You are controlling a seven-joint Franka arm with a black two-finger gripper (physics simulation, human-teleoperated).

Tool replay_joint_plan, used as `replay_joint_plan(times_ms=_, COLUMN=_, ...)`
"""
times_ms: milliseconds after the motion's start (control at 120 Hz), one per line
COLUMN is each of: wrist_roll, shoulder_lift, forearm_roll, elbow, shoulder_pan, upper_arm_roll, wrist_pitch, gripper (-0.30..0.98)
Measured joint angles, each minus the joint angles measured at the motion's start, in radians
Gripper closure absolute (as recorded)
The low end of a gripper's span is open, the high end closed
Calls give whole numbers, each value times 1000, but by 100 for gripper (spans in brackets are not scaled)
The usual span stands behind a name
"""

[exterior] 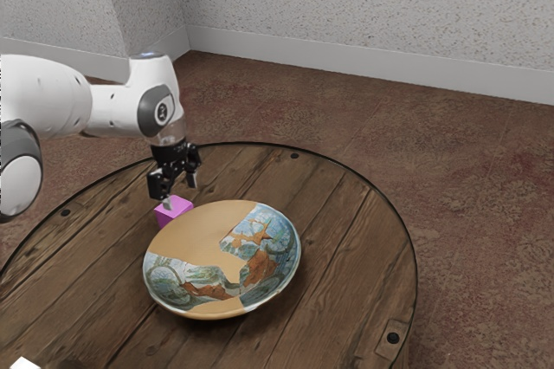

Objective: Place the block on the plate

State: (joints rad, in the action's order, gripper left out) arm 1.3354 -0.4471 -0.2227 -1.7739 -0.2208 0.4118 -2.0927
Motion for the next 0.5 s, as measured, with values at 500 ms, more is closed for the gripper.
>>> replay_joint_plan(times_ms=500, wrist_roll=5, shoulder_lift=-49, forearm_roll=-3, elbow=-15, shoulder_pan=26, upper_arm_roll=22, wrist_pitch=-70, gripper=0)
